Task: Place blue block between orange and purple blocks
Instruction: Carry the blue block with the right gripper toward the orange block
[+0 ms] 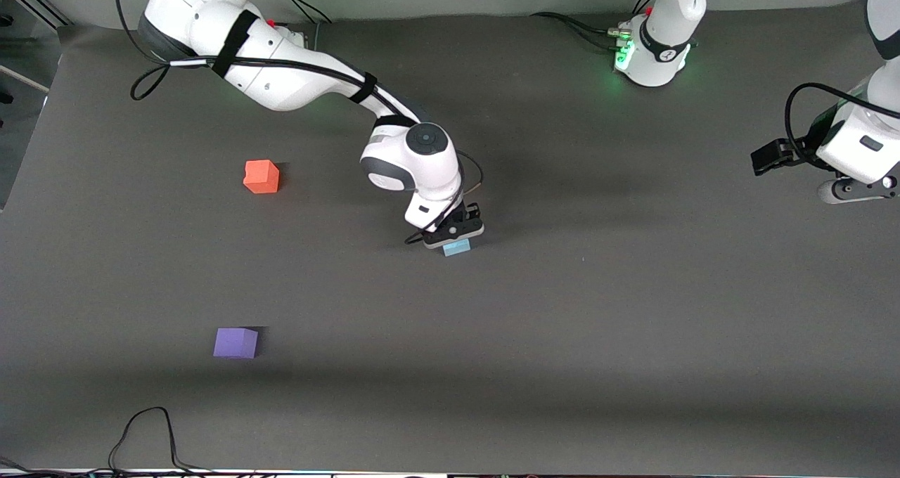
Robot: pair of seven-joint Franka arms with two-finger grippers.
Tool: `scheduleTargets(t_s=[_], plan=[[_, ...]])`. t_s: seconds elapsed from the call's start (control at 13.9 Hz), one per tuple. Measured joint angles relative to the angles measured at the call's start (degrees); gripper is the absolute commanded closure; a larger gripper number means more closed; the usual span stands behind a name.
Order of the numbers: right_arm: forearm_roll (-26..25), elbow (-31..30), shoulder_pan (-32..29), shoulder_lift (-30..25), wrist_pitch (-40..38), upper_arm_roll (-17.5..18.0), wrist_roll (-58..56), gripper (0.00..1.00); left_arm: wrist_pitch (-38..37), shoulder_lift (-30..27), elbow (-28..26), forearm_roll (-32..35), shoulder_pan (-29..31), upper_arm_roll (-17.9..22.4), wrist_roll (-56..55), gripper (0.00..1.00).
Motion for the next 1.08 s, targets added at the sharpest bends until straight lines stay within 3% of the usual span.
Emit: scheduleTargets(t_s=[0.22, 0.36, 0.5, 0.79, 1.08], plan=[[0.89, 0.39, -1.33, -4.05, -4.53, 0.3, 3.98, 0.93, 0.0, 0.0, 0.11, 0.0, 0.1, 0.01, 0.4, 0.0], [6.49, -1.1, -4.07, -9.26, -6.51, 0.53, 2.64, 0.93, 0.0, 0.0, 0.18, 0.0, 0.1, 0.02, 0.43, 0.0], [15.17, -2.8, -7.23, -14.17, -8.34, -0.57, -4.29, 0.93, 0.0, 0.0, 0.19, 0.0, 0.11, 0.02, 0.45, 0.0], [31.23, -4.47, -8.86, -22.37, -16.41, -11.91, -24.59, 0.93, -0.34, 0.0, 0.19, 0.01, 0.12, 0.03, 0.61, 0.0], [41.22, -14.71, -9.16, -30.62, -14.96, -24.62, -39.19, 0.93, -0.35, 0.0, 0.21, 0.01, 0.12, 0.01, 0.71, 0.0]])
